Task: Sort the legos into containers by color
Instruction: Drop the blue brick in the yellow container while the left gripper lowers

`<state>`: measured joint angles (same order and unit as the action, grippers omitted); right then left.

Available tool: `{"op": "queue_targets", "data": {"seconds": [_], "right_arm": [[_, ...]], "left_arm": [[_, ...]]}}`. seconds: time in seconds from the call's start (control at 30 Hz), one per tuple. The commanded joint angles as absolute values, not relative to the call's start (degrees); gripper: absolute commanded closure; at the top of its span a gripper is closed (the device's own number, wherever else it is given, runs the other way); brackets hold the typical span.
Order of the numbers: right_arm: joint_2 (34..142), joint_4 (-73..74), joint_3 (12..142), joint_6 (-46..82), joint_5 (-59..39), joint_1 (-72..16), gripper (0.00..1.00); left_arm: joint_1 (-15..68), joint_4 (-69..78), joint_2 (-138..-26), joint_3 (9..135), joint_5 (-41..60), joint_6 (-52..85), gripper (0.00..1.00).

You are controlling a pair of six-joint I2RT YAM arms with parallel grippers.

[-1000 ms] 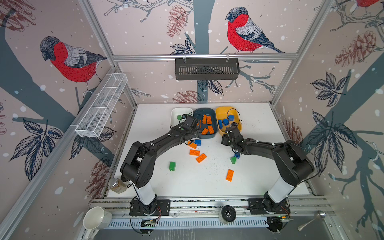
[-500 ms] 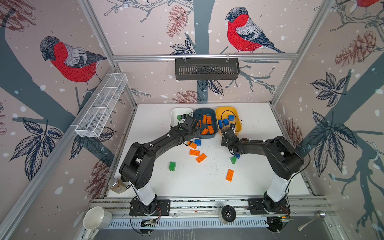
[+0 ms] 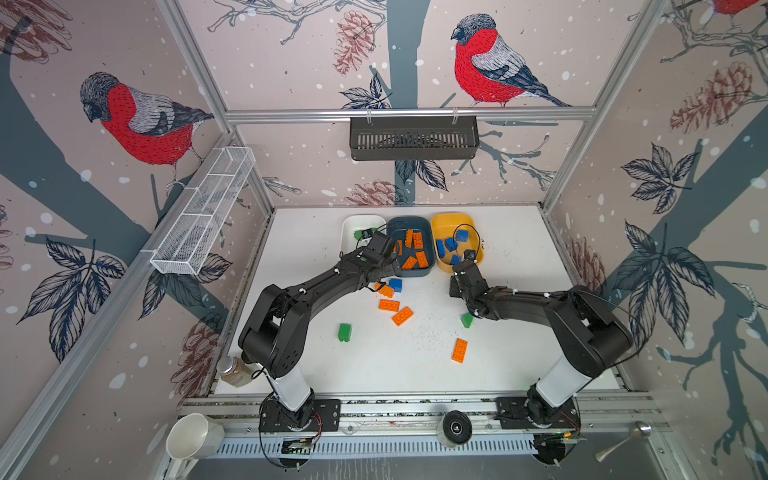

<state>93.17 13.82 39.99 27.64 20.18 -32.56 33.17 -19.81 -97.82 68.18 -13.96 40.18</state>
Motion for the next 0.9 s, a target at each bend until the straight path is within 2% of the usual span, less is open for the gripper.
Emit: {"op": "queue_targets", "data": {"seconds": [0.0, 0.27, 0.4, 0.63, 0.87], "right_arm": [[89.2, 18.2, 37.3, 22.9, 16.1, -32.6, 0.72], [77.4, 22.3, 32.8, 17.1, 7.4, -31.3, 0.73], [75.8, 24.0, 34.4, 18.9, 2.2, -28.3, 0.71], [83.6, 20.0, 43.9, 20.6, -1.2, -23.4, 0.71], [95.2, 8.7, 56.3, 22.6, 1.9, -20.8, 0.71]], "left_arm": [[33.2, -19.3, -97.4, 67.9, -14.4, 40.1, 0.03], [33.2, -18.6, -98.1, 67.8, -13.5, 40.3, 0.03], [33.2, -18.3, -97.9, 67.6, -13.0, 40.4, 0.03], [33.6, -17.0, -97.6, 66.8, -10.9, 40.2, 0.03], [35.9, -15.7, -97.6, 65.5, -12.2, 38.2, 0.03]]}}
